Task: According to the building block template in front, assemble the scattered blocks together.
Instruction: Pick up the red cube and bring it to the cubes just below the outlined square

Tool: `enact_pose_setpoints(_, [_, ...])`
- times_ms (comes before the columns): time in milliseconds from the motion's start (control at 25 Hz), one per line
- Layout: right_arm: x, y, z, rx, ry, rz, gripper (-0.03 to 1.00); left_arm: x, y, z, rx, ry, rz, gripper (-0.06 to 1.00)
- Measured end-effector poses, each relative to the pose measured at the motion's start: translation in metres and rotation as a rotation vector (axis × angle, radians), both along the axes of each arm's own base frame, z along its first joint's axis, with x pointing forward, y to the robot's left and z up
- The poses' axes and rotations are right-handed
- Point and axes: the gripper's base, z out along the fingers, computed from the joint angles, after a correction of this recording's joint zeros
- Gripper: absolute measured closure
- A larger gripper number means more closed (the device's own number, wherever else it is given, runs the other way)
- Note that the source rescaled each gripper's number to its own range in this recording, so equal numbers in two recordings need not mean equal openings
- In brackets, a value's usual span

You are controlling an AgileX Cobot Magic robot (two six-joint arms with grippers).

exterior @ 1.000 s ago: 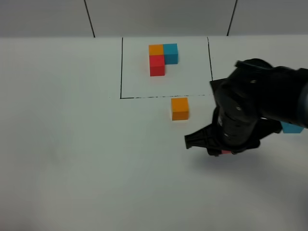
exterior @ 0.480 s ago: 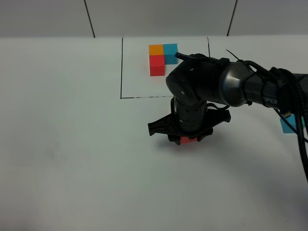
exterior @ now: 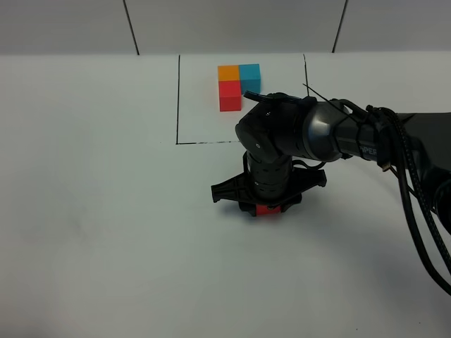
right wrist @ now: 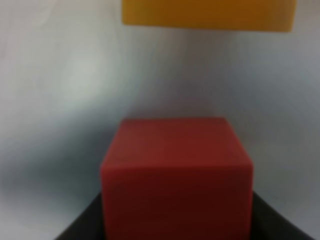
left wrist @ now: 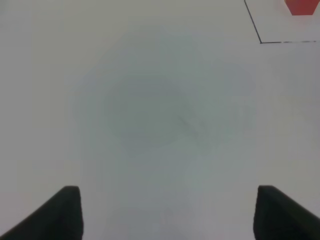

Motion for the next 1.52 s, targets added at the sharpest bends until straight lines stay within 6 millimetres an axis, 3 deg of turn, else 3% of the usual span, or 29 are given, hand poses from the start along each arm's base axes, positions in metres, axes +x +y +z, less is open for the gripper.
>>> enact_pose_setpoints(1520, [0.02, -0.008, -0.005, 0.066, -0.068, -0.061, 0.95, 0.0, 0.0, 0.0, 0.001, 0.0, -0.001, 0.38])
